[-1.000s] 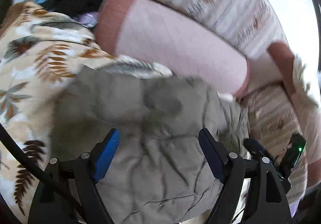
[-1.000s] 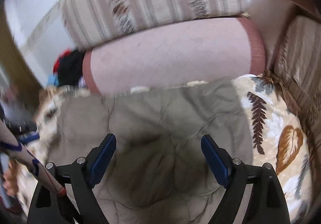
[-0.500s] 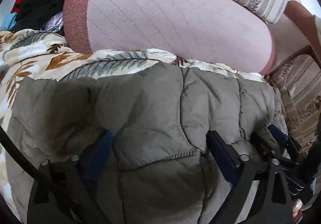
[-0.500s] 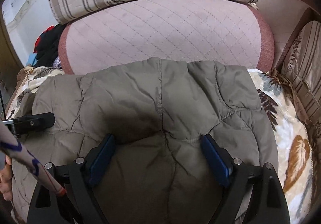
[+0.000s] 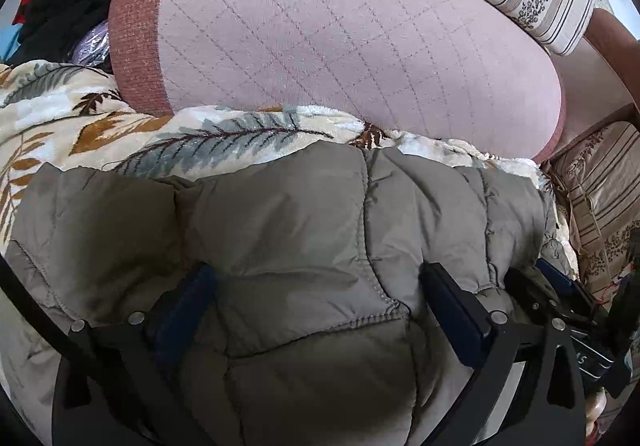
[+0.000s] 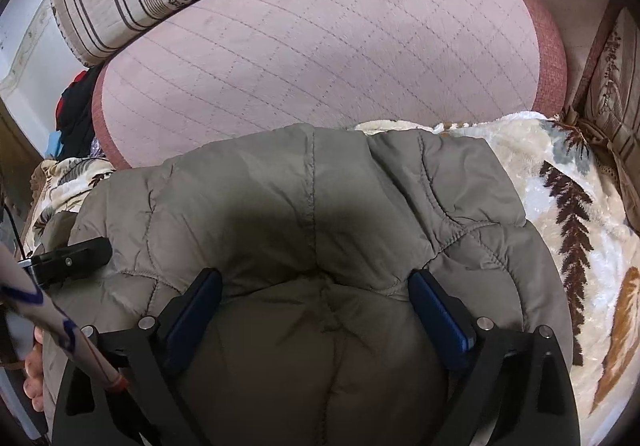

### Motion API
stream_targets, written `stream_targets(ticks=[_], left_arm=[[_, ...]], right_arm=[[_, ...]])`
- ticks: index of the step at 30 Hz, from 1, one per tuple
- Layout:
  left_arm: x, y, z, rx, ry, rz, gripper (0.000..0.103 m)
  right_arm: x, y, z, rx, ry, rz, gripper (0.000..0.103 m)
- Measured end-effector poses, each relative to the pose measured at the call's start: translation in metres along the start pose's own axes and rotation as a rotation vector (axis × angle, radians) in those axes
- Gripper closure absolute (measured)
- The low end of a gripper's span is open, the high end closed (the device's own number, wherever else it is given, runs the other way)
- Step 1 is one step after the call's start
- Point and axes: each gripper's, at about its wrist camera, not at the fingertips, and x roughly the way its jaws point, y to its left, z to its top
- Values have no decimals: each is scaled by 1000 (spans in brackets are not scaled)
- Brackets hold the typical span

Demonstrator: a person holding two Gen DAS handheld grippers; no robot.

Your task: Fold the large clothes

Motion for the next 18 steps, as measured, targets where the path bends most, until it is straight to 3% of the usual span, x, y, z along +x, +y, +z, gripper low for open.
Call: stream_targets(ticks=[5, 10, 16, 18], left_arm=[[-50, 13, -7, -46, -37, -19, 0], [-106, 32, -43, -36, -103, 81, 0], [-106, 52, -96, -50, -82, 137, 0], [-91, 53, -106, -9, -67, 207, 0]], right_arm=[[-48, 4, -4, -22, -51, -21, 6], [-107, 6, -42, -70, -116, -28, 6], [-112, 8, -96, -132, -125, -126, 6], [-98, 3, -107, -123, -100, -156, 6]])
